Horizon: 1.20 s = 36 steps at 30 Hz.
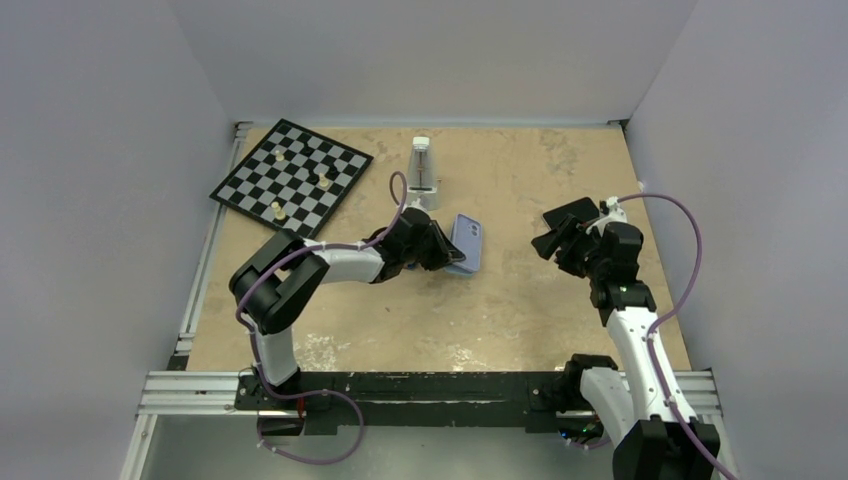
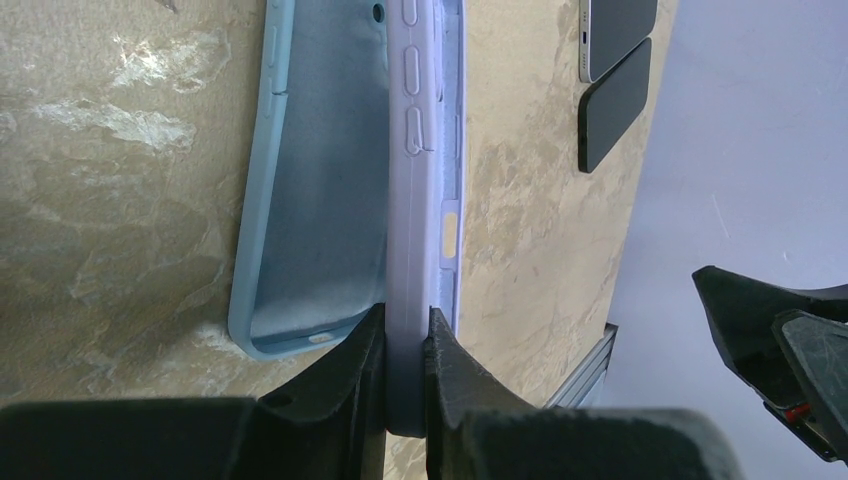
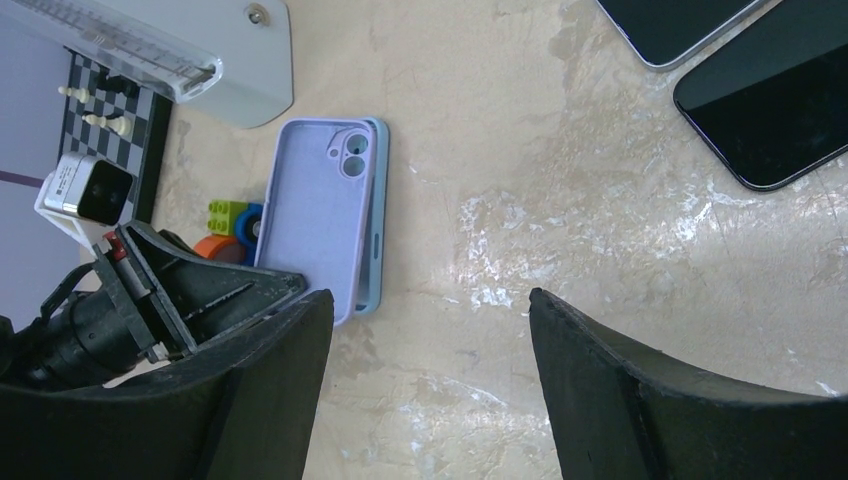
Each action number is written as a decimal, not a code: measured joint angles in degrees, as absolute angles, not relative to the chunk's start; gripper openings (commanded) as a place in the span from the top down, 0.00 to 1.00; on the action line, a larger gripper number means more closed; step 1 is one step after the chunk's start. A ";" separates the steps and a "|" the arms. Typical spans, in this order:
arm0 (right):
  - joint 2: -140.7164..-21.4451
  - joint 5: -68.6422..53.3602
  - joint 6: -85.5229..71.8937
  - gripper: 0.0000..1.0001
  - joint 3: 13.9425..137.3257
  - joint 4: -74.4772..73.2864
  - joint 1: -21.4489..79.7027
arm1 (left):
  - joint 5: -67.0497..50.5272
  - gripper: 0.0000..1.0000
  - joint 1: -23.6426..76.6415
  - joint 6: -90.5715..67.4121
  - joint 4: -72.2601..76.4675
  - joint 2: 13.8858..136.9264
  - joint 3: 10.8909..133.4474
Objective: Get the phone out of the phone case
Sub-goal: Place the phone case on the phone case, then reset both arms
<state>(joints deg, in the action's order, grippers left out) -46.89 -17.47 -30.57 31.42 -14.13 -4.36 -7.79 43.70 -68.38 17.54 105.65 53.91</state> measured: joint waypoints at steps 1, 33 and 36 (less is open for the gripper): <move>-46.98 -17.50 -30.57 0.25 31.35 -14.17 -4.36 | -7.94 0.97 43.59 -68.36 17.54 105.65 53.91; -46.33 -17.32 -29.91 0.23 31.38 -14.50 -4.36 | -3.79 0.07 42.57 -56.99 -7.51 100.01 63.09; -44.80 -15.77 -28.25 0.21 31.88 -17.08 -4.36 | -2.37 0.07 42.94 -53.60 -9.80 97.08 63.66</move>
